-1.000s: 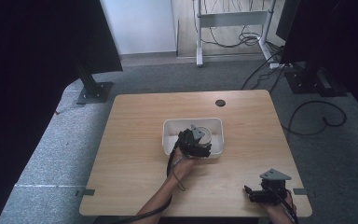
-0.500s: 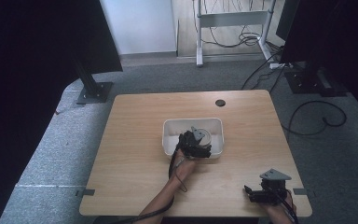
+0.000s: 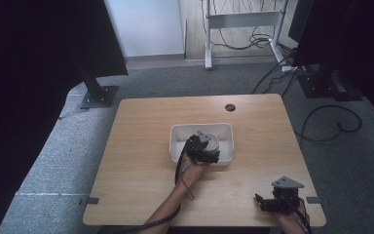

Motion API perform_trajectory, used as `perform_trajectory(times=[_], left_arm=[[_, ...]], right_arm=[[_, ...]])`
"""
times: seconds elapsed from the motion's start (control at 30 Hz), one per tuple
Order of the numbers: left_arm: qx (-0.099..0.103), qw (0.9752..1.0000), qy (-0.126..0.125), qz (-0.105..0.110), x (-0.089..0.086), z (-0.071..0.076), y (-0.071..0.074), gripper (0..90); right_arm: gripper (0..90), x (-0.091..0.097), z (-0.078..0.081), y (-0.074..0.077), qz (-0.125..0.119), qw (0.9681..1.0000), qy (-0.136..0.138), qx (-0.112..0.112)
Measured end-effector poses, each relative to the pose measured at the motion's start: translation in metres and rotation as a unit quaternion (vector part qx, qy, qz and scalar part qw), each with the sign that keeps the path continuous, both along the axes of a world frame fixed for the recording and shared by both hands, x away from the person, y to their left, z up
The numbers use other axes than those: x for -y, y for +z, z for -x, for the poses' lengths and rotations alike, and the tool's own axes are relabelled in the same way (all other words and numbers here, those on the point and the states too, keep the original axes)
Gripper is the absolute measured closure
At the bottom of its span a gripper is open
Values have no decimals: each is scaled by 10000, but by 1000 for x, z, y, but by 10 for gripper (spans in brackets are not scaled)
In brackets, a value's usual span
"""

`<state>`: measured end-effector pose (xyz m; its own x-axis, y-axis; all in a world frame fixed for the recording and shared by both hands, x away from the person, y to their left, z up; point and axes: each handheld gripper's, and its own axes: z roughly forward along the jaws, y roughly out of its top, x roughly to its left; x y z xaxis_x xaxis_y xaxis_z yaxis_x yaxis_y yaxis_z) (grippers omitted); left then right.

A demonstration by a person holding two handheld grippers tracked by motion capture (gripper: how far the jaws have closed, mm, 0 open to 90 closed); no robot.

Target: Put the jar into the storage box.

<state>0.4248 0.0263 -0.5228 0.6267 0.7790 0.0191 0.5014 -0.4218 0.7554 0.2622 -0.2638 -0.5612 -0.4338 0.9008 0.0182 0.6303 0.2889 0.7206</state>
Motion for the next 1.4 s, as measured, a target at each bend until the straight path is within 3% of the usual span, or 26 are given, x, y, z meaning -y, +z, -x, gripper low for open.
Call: perform_trajectory(times=[0.43,1.07,1.4], left_arm=[[48,9998,-98,141,-4,4,4,32],[301,9990,-324,44,-12,17,22,32],[345,9985,-391,137,-18,22,30,33]], right_arm=[[28,0,0,0,-4,10000,-6,-6],[28,0,0,0,0,10000,4,-6],[28,0,0,0,-2,10000,-1,-1]])
